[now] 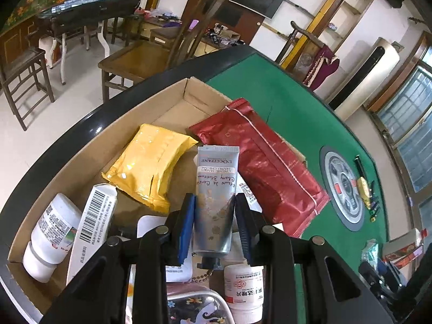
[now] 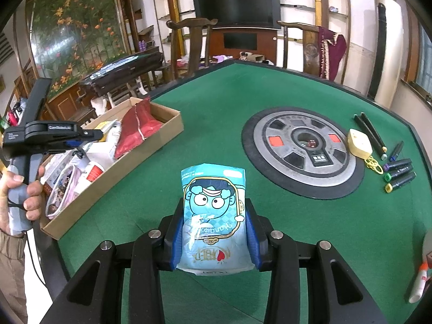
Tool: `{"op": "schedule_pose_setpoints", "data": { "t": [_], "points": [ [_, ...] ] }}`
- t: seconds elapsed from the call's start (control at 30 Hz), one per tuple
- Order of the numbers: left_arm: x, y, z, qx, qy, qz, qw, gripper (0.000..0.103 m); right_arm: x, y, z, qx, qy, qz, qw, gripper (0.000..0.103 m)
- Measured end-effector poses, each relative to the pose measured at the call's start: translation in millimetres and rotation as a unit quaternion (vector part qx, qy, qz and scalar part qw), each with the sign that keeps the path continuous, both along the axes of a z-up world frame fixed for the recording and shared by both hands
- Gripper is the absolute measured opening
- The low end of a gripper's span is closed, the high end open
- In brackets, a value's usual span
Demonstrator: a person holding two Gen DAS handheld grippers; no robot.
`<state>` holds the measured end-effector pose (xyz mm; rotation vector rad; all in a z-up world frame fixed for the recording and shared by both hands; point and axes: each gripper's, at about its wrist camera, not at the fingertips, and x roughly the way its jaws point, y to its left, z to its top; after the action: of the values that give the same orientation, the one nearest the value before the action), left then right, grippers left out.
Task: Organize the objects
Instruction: 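Lower the tube and tissue pack into the cardboard box, then open both grippers to release the tube and tissue pack into the box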
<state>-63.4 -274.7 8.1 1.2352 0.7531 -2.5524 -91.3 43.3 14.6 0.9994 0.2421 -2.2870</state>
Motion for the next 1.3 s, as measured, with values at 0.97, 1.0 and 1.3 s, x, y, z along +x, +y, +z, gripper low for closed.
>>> {"op": "schedule_pose_setpoints", "data": {
  "t": [0.97,1.0,1.3],
  "points": [
    [-2,4,-4,-0.045,-0.038,-0.013,0.9982,0.03,-56,-176,36,-0.063,-0.043,0.169,0.983,0.042],
    [-2,3,-4,-0.044,-0.038,-0.013,0.9982,0.03,-59,-181,33,-0.061,-0.047,0.172,0.982,0.042],
    [-5,3,-3,-0.041,-0.035,-0.014,0.9984,0.03,-84,-232,14,-0.044,-0.074,0.192,0.978,0.042]
  ]
}}
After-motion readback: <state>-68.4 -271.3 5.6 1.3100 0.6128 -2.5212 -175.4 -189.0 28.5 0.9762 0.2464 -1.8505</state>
